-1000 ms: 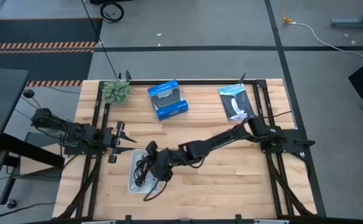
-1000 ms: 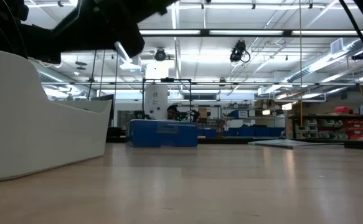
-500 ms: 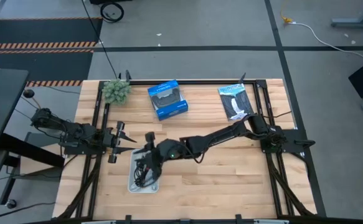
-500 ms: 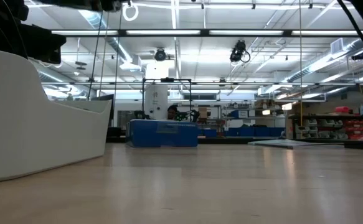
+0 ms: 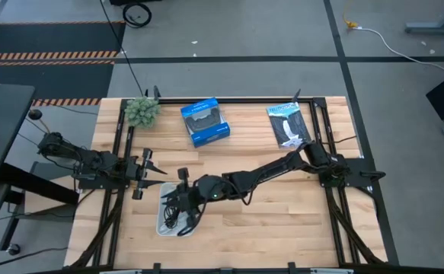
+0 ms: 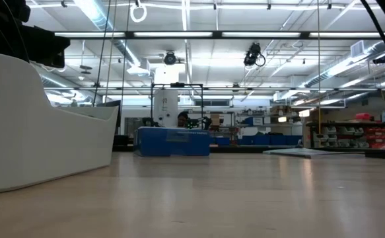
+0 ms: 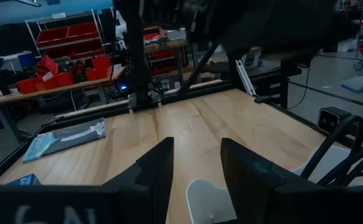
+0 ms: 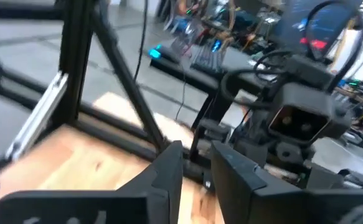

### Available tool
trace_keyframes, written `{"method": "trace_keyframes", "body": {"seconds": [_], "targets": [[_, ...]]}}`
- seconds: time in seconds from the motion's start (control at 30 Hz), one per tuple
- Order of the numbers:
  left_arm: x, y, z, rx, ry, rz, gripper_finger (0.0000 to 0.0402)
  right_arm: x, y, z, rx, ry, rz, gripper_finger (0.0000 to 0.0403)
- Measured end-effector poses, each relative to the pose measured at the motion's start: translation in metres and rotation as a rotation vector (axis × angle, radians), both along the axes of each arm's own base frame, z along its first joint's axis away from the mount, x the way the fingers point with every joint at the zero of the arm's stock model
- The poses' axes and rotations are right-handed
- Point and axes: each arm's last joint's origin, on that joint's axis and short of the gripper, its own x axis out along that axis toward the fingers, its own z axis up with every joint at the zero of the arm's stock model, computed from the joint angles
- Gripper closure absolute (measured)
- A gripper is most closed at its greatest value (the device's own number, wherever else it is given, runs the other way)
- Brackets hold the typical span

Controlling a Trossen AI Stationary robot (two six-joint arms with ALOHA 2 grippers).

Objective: Pick and place USB-C Cables
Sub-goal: Put the black charger cable into the white bin

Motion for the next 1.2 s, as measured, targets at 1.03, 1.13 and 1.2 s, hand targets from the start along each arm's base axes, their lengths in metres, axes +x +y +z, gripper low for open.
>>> {"method": "trace_keyframes", "body": {"seconds": [1.03,1.13,1.2], "targets": [[0.0,0.0,0.0,-0.001,-0.002,0.0,0.026,0.038,0.026,-0.039,-0.051,0.444,0.001,0.0347],[0.0,0.0,0.0,0.0,0.0,0.0,0.026,0.033,0.026,-0.047,-0.054,0.531,-0.012,0.0359],[0.0,0.0,0.0,0.0,-0.001,0.0,0.026,0.031,0.024,-0.05,-0.039,0.57,-0.028,0.0369]]}}
